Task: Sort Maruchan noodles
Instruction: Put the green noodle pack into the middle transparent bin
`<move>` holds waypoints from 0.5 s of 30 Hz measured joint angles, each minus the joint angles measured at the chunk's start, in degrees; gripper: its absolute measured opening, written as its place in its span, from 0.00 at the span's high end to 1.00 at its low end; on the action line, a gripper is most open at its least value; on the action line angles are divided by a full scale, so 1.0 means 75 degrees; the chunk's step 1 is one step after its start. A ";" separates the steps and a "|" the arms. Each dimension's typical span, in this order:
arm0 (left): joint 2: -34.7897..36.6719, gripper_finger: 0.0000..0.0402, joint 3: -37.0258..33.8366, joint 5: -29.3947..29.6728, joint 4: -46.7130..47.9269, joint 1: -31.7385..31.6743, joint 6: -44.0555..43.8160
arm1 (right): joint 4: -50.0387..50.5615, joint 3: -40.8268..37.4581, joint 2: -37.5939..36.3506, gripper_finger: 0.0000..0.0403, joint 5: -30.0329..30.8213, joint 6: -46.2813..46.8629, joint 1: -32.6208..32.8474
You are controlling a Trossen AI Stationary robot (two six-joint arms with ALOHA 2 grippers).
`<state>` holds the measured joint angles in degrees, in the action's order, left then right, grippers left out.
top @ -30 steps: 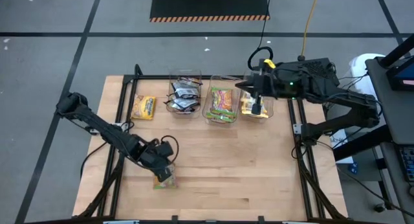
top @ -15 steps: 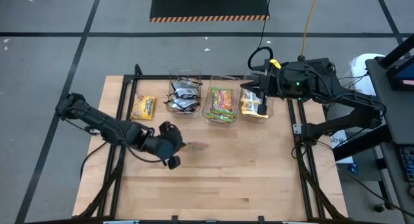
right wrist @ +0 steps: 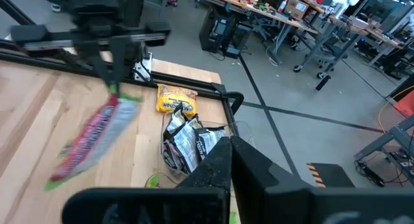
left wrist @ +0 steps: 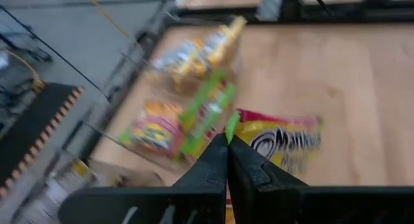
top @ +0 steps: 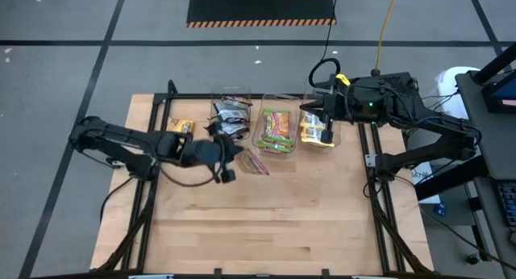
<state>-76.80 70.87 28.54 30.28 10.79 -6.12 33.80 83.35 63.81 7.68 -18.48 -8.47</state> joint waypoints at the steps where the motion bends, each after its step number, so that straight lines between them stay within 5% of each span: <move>1: -0.0002 1.00 0.0000 -0.0045 -0.0207 -0.0159 0.0177 | 0.0000 0.0002 0.0000 1.00 0.0000 -0.0004 0.0000; 15: -0.0003 1.00 0.0006 -0.1871 -0.2354 -0.2185 0.1919 | 0.0022 0.0000 0.0003 1.00 0.0000 -0.0026 -0.0009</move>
<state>-76.82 70.91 14.50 12.62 -5.59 8.27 33.97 83.35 63.83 7.68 -18.68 -8.54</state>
